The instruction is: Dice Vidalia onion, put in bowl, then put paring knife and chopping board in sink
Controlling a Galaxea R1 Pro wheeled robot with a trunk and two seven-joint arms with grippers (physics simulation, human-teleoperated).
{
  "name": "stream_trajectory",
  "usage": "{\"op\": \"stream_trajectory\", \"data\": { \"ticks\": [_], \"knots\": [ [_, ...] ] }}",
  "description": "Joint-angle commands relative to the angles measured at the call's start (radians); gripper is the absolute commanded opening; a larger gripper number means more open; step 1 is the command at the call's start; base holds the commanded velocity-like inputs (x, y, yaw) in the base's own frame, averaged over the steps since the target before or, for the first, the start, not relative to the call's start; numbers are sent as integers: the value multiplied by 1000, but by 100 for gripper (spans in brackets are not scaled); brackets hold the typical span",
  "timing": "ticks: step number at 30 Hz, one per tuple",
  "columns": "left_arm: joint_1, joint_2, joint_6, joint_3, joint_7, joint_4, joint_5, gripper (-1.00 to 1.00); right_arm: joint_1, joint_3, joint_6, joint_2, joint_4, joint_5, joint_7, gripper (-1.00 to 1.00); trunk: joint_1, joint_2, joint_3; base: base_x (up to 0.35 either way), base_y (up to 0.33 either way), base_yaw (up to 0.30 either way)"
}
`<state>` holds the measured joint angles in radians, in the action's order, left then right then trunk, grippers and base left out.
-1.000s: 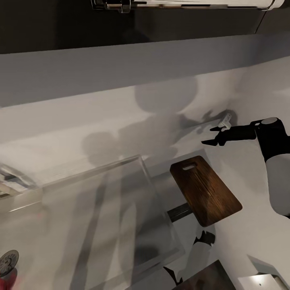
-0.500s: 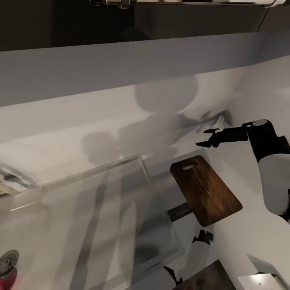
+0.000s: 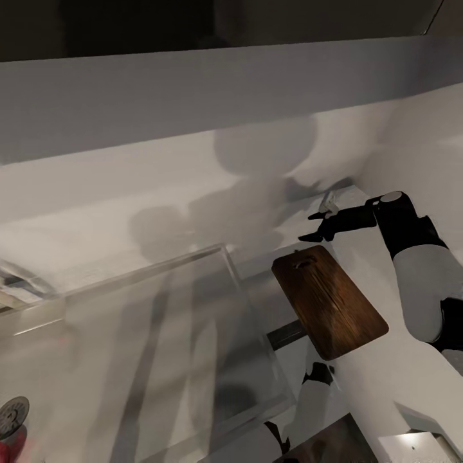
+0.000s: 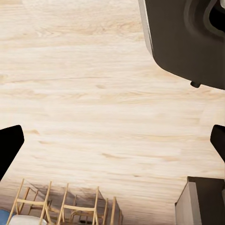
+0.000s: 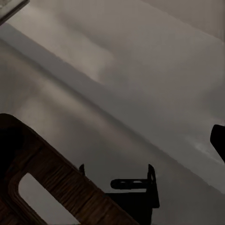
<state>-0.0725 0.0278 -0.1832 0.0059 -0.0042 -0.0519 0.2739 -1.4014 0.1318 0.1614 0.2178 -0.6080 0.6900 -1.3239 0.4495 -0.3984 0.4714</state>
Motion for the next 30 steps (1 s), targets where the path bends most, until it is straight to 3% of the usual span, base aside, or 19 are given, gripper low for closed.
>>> {"op": "stream_trajectory", "data": {
  "ticks": [1,6,9,30],
  "knots": [
    [0,1,-6,0,0,-2,4,100,-1,-5,11,-2,-2,10,-22,100,1,-2,1,0,0,0],
    [0,1,-6,0,0,-2,4,100,-1,-52,14,-5,-2,20,-47,100,1,-2,1,0,0,0],
    [0,1,-6,0,0,-2,4,100,-1,-65,16,-20,-2,23,-53,100,1,-2,1,0,0,0],
    [0,0,-6,0,0,-2,4,100,1,-67,37,-15,-2,25,-77,100,1,-2,1,0,0,0]
  ]
}}
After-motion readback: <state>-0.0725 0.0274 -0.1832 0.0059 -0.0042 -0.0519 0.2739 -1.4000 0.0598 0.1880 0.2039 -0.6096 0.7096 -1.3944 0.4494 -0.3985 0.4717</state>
